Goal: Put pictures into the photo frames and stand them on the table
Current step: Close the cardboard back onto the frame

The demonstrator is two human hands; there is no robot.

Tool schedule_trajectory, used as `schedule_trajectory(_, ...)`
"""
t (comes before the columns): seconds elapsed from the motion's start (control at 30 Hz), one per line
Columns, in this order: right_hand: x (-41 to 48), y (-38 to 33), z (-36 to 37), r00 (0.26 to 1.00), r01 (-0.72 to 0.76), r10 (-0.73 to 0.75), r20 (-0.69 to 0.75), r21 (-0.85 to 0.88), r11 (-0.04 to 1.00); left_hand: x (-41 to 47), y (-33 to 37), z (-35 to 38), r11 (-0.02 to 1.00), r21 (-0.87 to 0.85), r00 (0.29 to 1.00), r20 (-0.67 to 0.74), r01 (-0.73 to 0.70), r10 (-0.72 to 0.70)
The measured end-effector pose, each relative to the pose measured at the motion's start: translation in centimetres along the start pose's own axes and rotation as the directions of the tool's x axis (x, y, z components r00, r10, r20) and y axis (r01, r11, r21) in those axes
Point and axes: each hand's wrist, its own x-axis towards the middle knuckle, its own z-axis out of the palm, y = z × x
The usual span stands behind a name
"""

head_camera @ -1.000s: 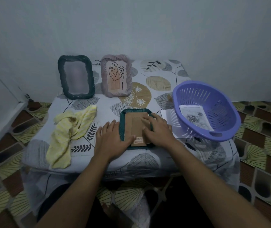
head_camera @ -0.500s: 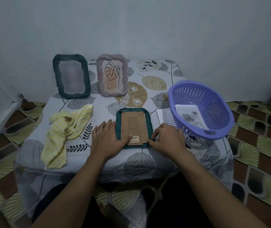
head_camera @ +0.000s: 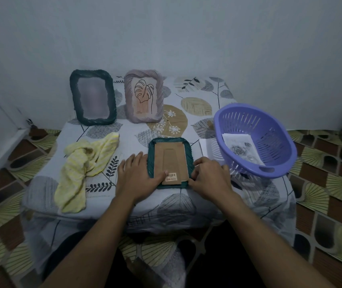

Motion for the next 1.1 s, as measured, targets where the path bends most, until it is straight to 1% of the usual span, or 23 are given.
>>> schedule_trajectory(0.2,0.4,-0.2,0.0,0.998,0.064,-0.064,0.023,-0.003,0.998,-0.1,0.0,0.0,1.000,-0.005,1.000,0.002,0.004,-0.004)
schedule_trajectory(0.6,0.8,-0.1,-0.6,0.963,0.268,-0.265,0.039,-0.137,0.954,0.0,0.0,0.1,1.000,0.015,1.000,0.010,0.007,-0.007)
schedule_trajectory(0.7,1.3,0.0,-0.6,0.965,0.262,-0.257,0.053,-0.149,0.953,0.0,0.0,0.1,1.000,0.015,1.000,0.010,0.008,-0.008)
schedule_trajectory(0.73,1.5,0.3,-0.7,0.969,0.245,-0.238,0.072,-0.123,0.962,0.0,0.0,0.0,1.000,0.014,1.000,0.013,0.010,-0.010)
schedule_trajectory(0.77,1.8,0.7,-0.7,0.974,0.212,-0.207,0.096,-0.054,0.976,0.0,-0.1,0.1,1.000,0.014,1.000,0.017,0.011,-0.011)
schedule_trajectory(0.8,2.0,1.1,-0.7,0.979,0.157,-0.164,0.118,0.071,0.985,0.0,-0.1,0.1,1.000,0.015,1.000,0.021,0.012,-0.012)
schedule_trajectory(0.83,2.2,1.5,-0.7,0.985,0.081,-0.114,0.131,0.235,0.969,0.0,-0.1,0.1,1.000,0.016,1.000,0.023,0.013,-0.013)
schedule_trajectory(0.87,2.1,1.7,-0.7,0.991,0.004,-0.056,0.121,0.391,0.920,0.0,-0.1,0.1,1.000,0.015,1.000,0.025,0.013,-0.014)
schedule_trajectory(0.9,2.1,1.9,-0.5,0.996,-0.054,0.009,0.091,0.501,0.864,0.0,-0.1,0.1,1.000,0.012,1.000,0.024,0.012,-0.012)
schedule_trajectory(0.97,1.8,2.0,0.1,0.995,-0.100,0.096,0.039,0.593,0.799,0.0,-0.1,0.0,1.000,0.003,1.000,0.021,0.007,-0.007)
schedule_trajectory(1.0,1.7,1.9,0.4,0.994,-0.100,0.099,0.034,0.602,0.792,-0.1,-0.1,0.0,1.000,-0.003,1.000,0.020,0.005,-0.005)
schedule_trajectory(1.1,1.5,1.5,1.3,0.998,-0.061,0.041,0.047,0.611,0.789,-0.1,0.0,-0.1,1.000,-0.027,1.000,0.008,-0.001,0.001)
